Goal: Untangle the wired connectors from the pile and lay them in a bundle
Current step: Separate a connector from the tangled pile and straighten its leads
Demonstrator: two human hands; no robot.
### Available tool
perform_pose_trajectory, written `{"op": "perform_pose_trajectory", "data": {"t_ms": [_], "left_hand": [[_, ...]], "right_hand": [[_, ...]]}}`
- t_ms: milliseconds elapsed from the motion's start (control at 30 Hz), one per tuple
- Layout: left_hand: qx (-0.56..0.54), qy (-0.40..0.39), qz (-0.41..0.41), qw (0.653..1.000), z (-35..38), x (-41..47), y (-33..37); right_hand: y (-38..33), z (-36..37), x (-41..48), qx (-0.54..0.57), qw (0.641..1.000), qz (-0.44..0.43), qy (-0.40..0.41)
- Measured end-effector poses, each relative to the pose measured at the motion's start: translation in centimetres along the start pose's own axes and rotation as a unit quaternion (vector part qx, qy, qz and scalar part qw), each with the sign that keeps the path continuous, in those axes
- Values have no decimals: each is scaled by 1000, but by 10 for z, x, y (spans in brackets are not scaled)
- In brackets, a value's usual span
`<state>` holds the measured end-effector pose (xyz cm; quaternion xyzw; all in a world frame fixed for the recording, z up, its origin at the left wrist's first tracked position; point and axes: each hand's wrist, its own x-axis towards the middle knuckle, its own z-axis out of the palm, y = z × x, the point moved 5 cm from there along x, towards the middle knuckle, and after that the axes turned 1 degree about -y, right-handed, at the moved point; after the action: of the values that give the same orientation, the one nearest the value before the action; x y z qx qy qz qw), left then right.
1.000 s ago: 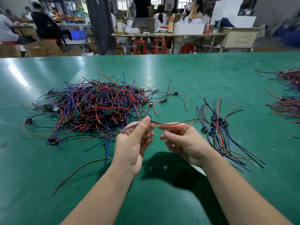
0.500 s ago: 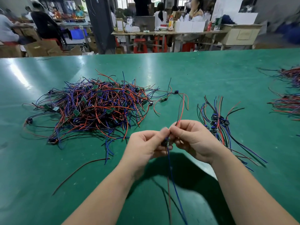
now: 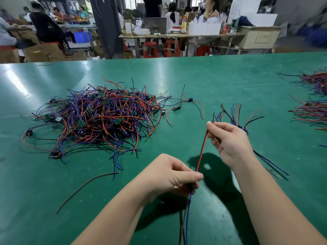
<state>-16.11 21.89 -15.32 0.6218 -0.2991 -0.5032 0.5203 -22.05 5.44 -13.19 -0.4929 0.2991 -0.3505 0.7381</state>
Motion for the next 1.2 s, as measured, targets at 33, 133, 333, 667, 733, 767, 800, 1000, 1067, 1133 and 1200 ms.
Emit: {"op": "perform_pose_trajectory", "data": {"t_ms": [33, 133, 333, 667, 733, 767, 800, 1000, 1067, 1133, 1200], "left_hand": [[7, -5, -3, 1000, 1, 0, 0], [35, 31, -1, 999, -3, -2, -1], [-98, 249, 88, 960, -40, -1, 10], [-15, 280, 104, 954, -50, 4, 12], [213, 372, 126, 895, -66, -6, 19], [322, 399, 126, 849, -72, -11, 21], [391, 410, 118, 816, -78, -13, 20], [529, 385, 5, 756, -92, -5, 3], [538, 393, -7, 746, -93, -5, 4], [534, 402, -5, 744, -95, -8, 8], [515, 410, 7, 753, -95, -10, 10]], "right_hand": [[1, -3, 0, 8, 1000, -2, 14], [3, -3, 1, 38, 998, -24, 40], [3, 13, -6, -125, 987, -96, -40], [10, 39, -25, -353, 889, -265, -124], [-9, 18, -16, -369, 879, -301, -9], [-19, 7, -13, -383, 865, -320, 48], [-29, -4, -11, -395, 853, -328, 95], [-39, -57, 12, -540, 799, -167, 207], [-30, -61, 14, -592, 780, -88, 181], [-25, -58, 13, -635, 753, -45, 169], [-26, -51, 10, -668, 719, -54, 182]]}}
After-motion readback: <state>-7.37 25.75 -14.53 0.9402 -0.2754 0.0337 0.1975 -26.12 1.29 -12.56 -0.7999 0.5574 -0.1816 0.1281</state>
